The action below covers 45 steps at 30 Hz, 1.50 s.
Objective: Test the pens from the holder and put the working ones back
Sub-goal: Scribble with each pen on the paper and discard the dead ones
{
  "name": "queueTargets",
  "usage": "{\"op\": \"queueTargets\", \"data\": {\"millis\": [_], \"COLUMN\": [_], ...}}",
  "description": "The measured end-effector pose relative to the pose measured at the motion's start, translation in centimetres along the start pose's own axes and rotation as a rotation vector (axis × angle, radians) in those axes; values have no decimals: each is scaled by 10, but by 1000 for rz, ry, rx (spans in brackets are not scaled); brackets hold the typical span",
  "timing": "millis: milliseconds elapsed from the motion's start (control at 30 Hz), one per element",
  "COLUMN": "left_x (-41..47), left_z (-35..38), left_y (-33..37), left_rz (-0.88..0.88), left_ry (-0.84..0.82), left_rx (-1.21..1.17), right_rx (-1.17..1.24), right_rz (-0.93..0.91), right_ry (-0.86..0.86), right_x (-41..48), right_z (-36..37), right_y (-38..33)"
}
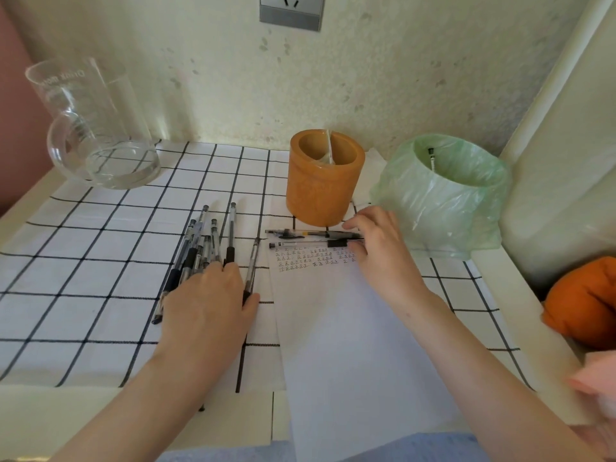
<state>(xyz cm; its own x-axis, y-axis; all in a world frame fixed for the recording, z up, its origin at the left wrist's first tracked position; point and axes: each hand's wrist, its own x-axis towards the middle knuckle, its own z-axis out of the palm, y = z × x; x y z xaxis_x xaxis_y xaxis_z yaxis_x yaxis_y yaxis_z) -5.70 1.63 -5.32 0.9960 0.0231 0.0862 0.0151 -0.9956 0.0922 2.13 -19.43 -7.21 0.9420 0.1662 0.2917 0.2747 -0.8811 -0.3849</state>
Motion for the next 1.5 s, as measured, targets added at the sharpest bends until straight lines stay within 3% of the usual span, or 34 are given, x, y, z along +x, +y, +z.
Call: {"op": "queueTargets", "data": {"millis": [133,200,300,367,433,533,600,833,1300,1500], "left_x": [0,1,2,3,3,0,-4,-10,-14,-10], "left_z": [-1,-5,-10,-13,-16,-20,-19,-18,-23,-9], "left_y": [0,-1,0,1,5,15,23,33,38,33], "left_rz": [-19,-15,33,58,88,137,162,152,195,108], "left_ry": [41,86,156,180,104,-69,-84,-108,-85,-177], "left_rx": [-114,-233,-361,-468,-631,-903,-942,-947,-1065,-1014], "right_rx": [-15,55,274,283,406,875,1028,1173,1276,1349], "right_rz": [33,40,104,108,124,185,166,168,142,364], "right_ry": [159,144,-64,-151,-182,-350,-436,-266,-283,-46], "right_x": [-1,-3,-7,-11,-15,-21,-28,-39,-39,-29], "right_z": [-1,-4,-8,-8,-13,-25,-27,-31,-41,-50], "right_y": [-5,-11,-20,-24,-31,-45,-52,-53,-43,-25]}}
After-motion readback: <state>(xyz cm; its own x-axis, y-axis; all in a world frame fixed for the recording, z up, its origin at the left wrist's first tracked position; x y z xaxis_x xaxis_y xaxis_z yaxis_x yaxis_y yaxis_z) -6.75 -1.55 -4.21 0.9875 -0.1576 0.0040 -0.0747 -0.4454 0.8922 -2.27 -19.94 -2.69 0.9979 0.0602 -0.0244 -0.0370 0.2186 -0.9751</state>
